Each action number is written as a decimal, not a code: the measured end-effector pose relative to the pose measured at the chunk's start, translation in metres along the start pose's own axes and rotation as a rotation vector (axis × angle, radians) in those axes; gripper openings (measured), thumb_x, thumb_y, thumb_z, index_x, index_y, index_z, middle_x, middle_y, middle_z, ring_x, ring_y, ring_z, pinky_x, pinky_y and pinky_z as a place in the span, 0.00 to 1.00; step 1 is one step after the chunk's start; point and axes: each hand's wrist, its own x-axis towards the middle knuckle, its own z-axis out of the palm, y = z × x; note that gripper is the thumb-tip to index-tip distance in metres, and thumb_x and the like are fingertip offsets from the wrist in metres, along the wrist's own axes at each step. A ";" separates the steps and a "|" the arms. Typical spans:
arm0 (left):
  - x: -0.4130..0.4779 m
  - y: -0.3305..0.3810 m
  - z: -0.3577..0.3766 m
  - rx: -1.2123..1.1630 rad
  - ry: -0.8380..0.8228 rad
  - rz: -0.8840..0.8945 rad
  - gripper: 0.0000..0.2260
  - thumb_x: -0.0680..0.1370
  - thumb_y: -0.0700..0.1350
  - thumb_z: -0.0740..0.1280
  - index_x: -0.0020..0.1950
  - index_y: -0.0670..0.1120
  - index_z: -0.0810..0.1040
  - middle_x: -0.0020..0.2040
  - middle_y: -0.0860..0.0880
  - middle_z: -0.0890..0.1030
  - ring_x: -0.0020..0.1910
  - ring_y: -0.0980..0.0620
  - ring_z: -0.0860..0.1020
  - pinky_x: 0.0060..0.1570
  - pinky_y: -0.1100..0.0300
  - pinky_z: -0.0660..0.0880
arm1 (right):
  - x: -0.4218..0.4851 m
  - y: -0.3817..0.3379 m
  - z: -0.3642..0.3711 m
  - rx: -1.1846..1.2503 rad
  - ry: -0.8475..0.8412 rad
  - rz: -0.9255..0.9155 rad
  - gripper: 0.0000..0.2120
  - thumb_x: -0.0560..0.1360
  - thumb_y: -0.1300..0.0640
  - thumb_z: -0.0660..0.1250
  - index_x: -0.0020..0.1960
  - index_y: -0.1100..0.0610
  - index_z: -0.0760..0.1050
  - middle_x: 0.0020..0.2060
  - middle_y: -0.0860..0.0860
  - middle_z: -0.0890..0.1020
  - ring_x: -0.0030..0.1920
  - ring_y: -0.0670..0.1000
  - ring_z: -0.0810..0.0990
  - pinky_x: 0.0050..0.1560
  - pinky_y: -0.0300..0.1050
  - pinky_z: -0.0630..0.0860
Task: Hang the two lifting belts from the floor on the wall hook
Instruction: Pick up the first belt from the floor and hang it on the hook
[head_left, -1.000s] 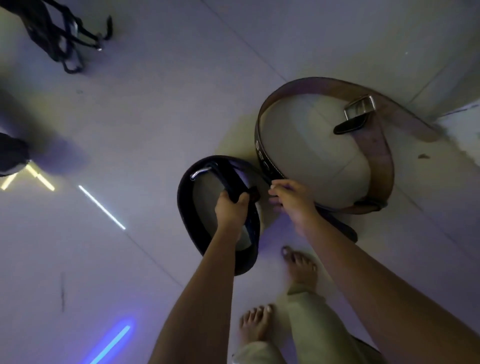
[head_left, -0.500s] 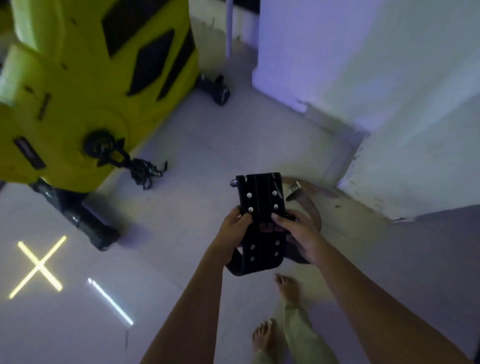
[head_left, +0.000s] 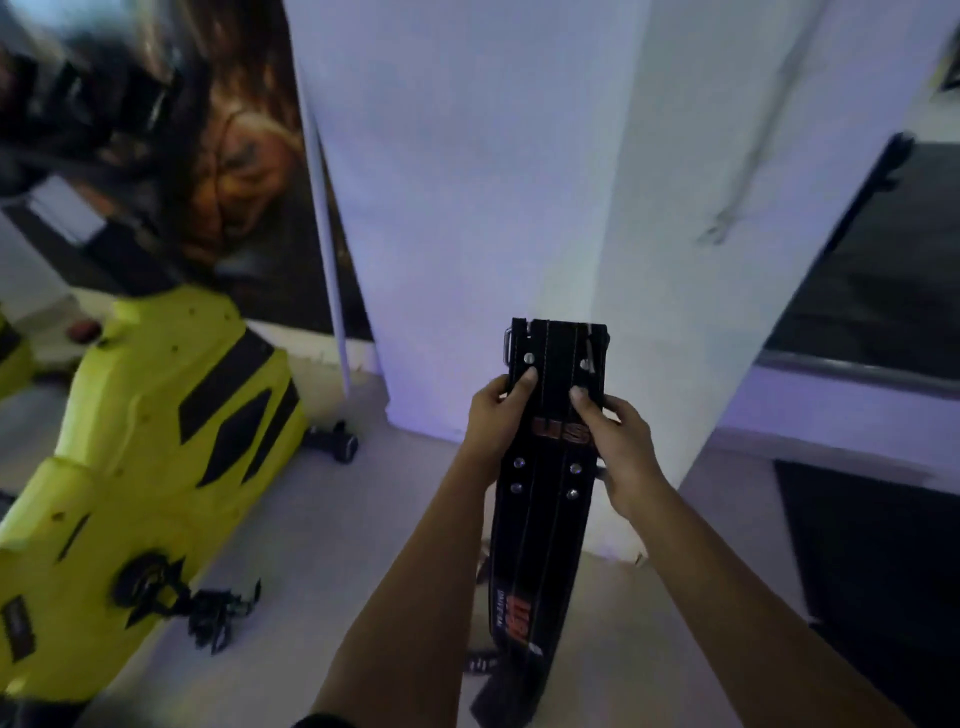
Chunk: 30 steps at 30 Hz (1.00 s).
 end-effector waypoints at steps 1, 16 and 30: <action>0.001 0.011 0.019 -0.004 -0.027 0.018 0.10 0.78 0.49 0.65 0.47 0.43 0.81 0.42 0.45 0.84 0.39 0.51 0.83 0.43 0.58 0.80 | -0.005 -0.015 -0.013 0.015 0.009 -0.019 0.19 0.69 0.49 0.73 0.56 0.55 0.76 0.52 0.54 0.83 0.50 0.54 0.83 0.53 0.54 0.79; -0.001 0.202 0.218 -0.071 -0.230 0.573 0.12 0.77 0.48 0.66 0.54 0.41 0.80 0.47 0.46 0.85 0.46 0.50 0.84 0.44 0.58 0.80 | 0.002 -0.271 -0.154 0.233 0.092 -0.577 0.30 0.62 0.49 0.78 0.60 0.60 0.76 0.51 0.56 0.83 0.46 0.53 0.85 0.44 0.49 0.83; 0.010 0.246 0.267 0.004 -0.407 0.713 0.15 0.79 0.48 0.62 0.63 0.44 0.75 0.54 0.46 0.83 0.51 0.51 0.83 0.44 0.65 0.79 | -0.015 -0.369 -0.167 0.365 0.194 -0.729 0.15 0.72 0.52 0.71 0.55 0.58 0.78 0.53 0.55 0.83 0.56 0.57 0.81 0.58 0.57 0.78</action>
